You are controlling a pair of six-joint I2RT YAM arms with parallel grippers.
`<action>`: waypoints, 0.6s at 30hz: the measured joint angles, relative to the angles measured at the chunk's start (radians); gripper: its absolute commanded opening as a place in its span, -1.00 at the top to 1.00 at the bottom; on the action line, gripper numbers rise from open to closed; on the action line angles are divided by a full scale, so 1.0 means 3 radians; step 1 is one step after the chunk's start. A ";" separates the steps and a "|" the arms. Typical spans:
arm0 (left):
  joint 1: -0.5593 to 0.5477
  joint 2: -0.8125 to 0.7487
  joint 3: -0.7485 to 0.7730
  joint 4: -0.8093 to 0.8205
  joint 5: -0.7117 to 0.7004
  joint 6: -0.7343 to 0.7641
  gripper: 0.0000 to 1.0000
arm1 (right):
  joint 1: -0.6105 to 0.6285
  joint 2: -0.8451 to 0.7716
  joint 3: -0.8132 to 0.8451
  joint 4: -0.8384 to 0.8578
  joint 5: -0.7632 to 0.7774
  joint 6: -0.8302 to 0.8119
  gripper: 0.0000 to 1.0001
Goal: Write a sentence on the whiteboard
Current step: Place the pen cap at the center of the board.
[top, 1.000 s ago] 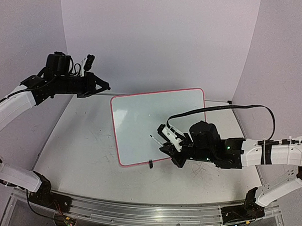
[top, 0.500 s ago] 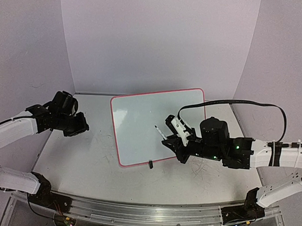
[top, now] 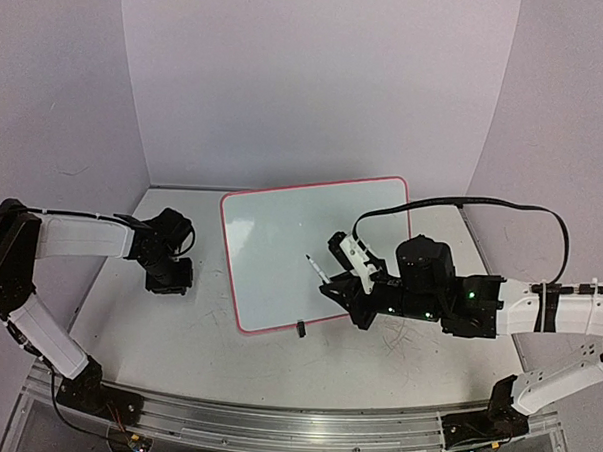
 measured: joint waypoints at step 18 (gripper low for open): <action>0.0000 0.0295 0.0015 -0.0001 -0.0190 0.0147 0.63 | 0.0000 0.0097 0.0000 0.0066 -0.0096 0.0054 1.00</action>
